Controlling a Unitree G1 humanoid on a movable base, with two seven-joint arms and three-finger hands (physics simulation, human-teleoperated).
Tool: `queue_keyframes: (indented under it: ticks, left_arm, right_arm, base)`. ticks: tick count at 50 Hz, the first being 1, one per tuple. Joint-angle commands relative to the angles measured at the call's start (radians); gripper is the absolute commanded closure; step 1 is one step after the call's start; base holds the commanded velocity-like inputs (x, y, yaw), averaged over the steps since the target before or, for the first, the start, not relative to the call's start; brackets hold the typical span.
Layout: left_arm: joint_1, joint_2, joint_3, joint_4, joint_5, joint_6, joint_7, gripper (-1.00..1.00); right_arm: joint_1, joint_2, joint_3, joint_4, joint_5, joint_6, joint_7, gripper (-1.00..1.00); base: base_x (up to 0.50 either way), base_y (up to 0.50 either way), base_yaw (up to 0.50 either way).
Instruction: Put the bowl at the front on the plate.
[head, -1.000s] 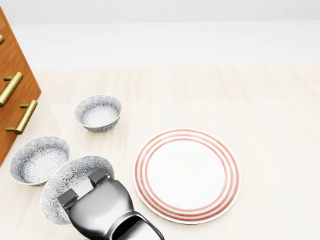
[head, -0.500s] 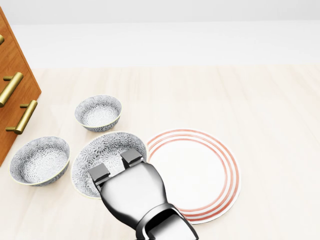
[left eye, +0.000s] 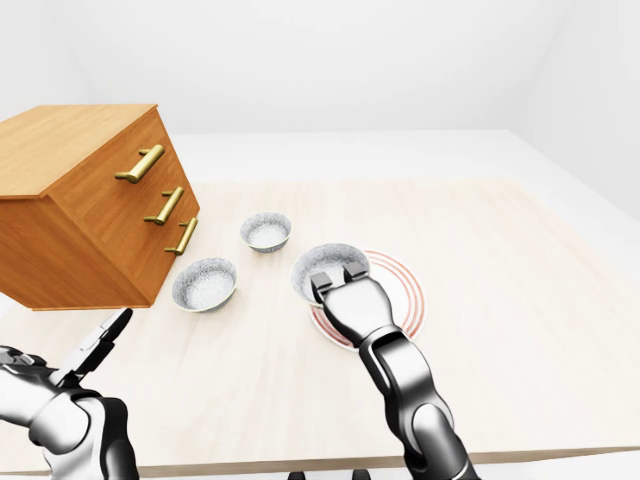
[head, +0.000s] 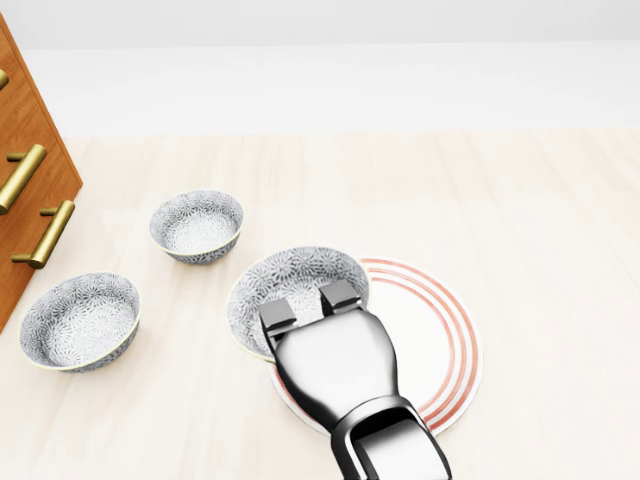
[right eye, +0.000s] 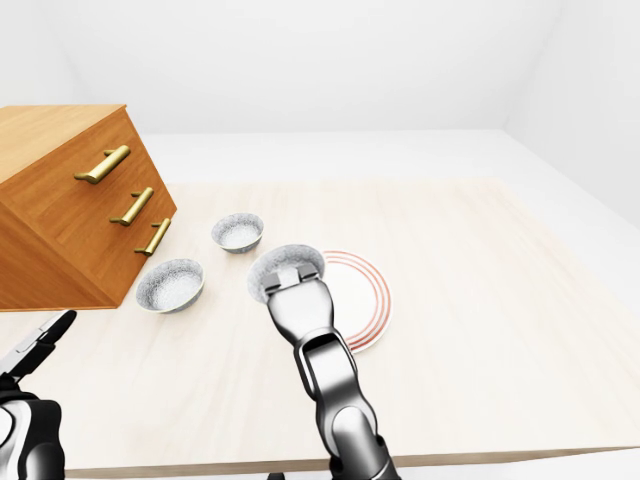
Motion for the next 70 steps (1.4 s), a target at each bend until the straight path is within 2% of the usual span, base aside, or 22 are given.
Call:
queue_keyframes:
  ticks: [1,4,15,32,38,40,42,70]
  left_arm:
    - [0.0,0.002,-0.005,0.012,0.0,0.0,0.0,-1.0]
    - [0.0,0.002,-0.004,0.008,-0.001,0.0,0.0,-1.0]
    - [0.002,0.0,0.0,-0.002,0.004,0.0,0.0,-1.0]
    - [0.005,-0.002,0.005,-0.017,0.002,0.0,0.0,-1.0]
    - [0.004,-0.002,0.003,-0.013,0.003,0.0,0.0,-1.0]
    - [0.003,-0.003,0.002,-0.009,0.005,0.0,0.0,-1.0]
    - [0.002,-0.002,0.001,-0.007,0.005,0.0,0.0,-1.0]
    - [0.006,-0.004,0.005,-0.017,0.0,0.0,0.0,-1.0]
  right_arm:
    - [0.027,-0.017,-0.028,0.03,-0.02,0.037,-0.11,1.0]
    - [0.038,-0.024,-0.032,0.034,-0.004,0.054,-0.142,1.0]
    - [0.103,-0.071,-0.076,-0.032,0.056,0.054,-0.239,1.0]
    - [0.159,-0.095,-0.103,-0.088,0.075,0.054,-0.269,1.0]
    - [0.237,-0.12,-0.113,-0.16,0.121,0.054,-0.343,1.0]
    - [0.258,-0.128,-0.11,-0.184,0.168,0.054,-0.41,1.0]
    - [0.227,-0.121,-0.09,-0.155,0.132,0.054,-0.363,1.0]
    - [0.205,-0.117,-0.094,-0.147,0.125,0.054,-0.344,1.0]
  base:
    - [0.0,0.0,0.0]
    - [0.0,0.0,0.0]
    - [0.0,0.0,0.0]
    - [0.0,0.0,0.0]
    - [0.0,0.0,0.0]
    - [0.0,0.0,0.0]
    - [0.0,0.0,0.0]
    - [0.0,0.0,0.0]
